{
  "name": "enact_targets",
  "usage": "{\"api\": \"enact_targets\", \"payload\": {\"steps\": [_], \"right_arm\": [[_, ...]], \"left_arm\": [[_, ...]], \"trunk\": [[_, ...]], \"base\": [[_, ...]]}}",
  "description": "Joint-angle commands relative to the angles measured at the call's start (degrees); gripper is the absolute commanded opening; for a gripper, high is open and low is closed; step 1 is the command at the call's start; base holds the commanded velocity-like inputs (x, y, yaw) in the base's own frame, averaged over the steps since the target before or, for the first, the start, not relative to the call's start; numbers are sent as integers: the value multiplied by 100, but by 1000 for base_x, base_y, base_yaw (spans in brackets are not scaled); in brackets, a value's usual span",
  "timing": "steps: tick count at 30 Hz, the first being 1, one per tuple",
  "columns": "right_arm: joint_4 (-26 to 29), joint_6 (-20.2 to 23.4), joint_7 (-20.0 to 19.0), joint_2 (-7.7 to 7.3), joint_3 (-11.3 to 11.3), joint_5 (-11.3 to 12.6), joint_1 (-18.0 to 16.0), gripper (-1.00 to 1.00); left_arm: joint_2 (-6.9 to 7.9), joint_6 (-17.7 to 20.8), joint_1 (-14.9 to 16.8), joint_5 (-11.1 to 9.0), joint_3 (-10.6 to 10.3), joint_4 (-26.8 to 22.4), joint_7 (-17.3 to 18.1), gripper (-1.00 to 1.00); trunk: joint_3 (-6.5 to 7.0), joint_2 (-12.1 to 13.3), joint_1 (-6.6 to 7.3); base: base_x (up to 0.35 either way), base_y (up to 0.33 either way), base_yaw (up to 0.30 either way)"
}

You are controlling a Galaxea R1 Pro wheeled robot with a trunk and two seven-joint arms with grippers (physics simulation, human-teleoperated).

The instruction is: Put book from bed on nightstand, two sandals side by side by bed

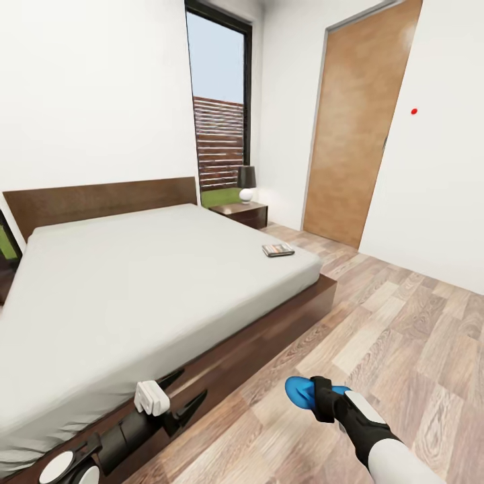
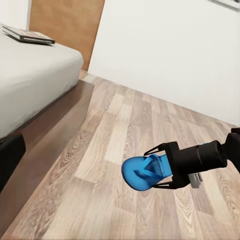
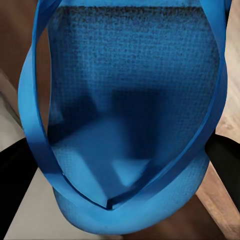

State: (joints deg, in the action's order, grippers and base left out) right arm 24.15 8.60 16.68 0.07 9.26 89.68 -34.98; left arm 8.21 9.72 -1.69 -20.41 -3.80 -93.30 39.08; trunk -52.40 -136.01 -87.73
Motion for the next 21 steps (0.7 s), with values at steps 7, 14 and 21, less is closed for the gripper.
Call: {"api": "enact_targets", "payload": {"steps": [7, 14, 21], "right_arm": [[11, 19, 39, 2, 23, 23, 0, -100], [11, 19, 40, 2, 25, 23, 0, -100], [20, 24, 37, -1, 21, 23, 0, -100]], "left_arm": [[-63, 56, -1, -56, -2, 24, -2, 100], [-147, 48, -3, -34, -6, 82, 4, 100], [-153, 47, 1, -33, -6, 92, 3, 100]], "trunk": [[122, 280, 155], [247, 561, 309], [373, 842, 463]], "base": [[0, 0, 0], [0, 0, 0], [0, 0, 0]]}}
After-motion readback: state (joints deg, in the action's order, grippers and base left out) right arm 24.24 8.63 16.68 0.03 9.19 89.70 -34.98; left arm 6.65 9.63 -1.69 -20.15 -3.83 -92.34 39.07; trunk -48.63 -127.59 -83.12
